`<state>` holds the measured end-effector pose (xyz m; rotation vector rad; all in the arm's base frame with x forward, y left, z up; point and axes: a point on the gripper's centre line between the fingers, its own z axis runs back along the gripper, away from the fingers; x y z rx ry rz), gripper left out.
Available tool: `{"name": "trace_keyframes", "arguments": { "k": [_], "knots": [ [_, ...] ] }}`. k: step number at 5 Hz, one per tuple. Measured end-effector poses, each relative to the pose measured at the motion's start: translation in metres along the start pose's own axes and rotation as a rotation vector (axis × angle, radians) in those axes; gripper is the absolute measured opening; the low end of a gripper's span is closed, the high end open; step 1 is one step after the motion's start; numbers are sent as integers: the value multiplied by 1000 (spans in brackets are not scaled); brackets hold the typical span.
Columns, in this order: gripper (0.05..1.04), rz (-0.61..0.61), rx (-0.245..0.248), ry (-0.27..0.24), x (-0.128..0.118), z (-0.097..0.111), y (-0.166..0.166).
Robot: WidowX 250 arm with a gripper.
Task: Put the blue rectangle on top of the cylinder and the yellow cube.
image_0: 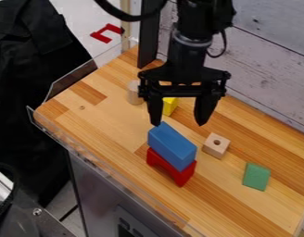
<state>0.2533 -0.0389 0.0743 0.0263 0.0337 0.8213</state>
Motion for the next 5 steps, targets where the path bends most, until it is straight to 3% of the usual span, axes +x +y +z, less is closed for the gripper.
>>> {"name": "trace_keyframes", "arguments": {
  "k": [1, 2, 3, 5],
  "knots": [
    [999, 128, 38, -58, -3, -1, -2],
    [999, 229, 29, -66, -4, -3, -3],
    [999, 303, 103, -53, -5, -5, 4],
    [999, 465, 22, -32, -7, -15, 14]
  ]
}}
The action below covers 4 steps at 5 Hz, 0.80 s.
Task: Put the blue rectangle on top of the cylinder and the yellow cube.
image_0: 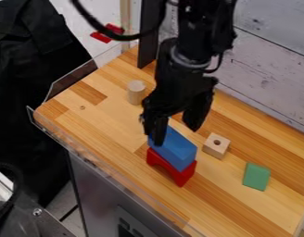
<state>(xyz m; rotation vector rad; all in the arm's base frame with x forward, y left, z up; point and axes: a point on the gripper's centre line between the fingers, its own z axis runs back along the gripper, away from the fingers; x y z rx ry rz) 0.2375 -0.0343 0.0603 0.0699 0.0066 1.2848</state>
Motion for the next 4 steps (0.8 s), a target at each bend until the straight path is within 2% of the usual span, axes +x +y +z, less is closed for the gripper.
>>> {"name": "trace_keyframes", "arguments": {
  "k": [2, 4],
  "knots": [
    [999, 87, -19, 33, -5, -2, -2],
    [999, 96, 12, 52, -10, -14, -7]
  ]
}}
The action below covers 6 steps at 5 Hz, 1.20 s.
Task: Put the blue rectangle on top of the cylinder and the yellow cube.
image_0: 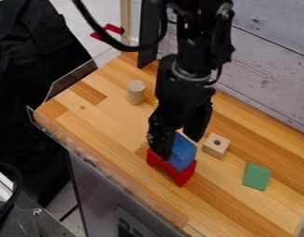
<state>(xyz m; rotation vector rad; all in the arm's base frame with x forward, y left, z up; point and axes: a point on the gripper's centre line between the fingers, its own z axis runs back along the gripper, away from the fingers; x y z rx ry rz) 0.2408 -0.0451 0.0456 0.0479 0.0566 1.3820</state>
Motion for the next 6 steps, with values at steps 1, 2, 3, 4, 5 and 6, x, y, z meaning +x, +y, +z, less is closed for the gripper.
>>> {"name": "trace_keyframes", "arguments": {
  "k": [1, 2, 3, 4, 5, 6],
  "knots": [
    [969, 14, 7, 12, 0, -5, -1],
    [692, -29, 7, 46, 0, -9, -3],
    [560, -57, 18, 55, 3, -9, -3],
    [560, -60, 4, 59, 2, -9, -6],
    [560, -78, -44, 2, 6, 10, -27],
    [560, -70, -77, -58, 15, 27, -41]
  ]
}}
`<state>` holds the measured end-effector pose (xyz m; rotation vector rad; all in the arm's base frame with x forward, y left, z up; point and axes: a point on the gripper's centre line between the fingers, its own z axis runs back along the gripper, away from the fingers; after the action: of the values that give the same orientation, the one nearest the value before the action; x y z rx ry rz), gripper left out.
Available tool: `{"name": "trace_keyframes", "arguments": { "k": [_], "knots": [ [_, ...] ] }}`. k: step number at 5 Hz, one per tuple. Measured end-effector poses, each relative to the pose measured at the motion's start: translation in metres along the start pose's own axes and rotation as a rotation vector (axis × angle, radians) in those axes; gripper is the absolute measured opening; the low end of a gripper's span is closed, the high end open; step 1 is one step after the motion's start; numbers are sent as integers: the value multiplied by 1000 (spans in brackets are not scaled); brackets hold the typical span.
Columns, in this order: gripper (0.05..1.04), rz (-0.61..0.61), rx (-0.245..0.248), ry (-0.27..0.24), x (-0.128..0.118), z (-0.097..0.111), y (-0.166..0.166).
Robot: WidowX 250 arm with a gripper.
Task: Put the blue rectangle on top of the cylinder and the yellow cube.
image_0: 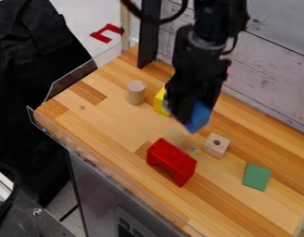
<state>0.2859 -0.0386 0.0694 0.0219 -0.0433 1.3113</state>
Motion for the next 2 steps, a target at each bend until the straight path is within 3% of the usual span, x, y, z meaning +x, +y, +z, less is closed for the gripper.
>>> {"name": "trace_keyframes", "arguments": {
  "k": [1, 2],
  "knots": [
    [560, 18, -13, -38, 7, 7, -6],
    [560, 55, -34, -41, 17, 8, -8]
  ]
}}
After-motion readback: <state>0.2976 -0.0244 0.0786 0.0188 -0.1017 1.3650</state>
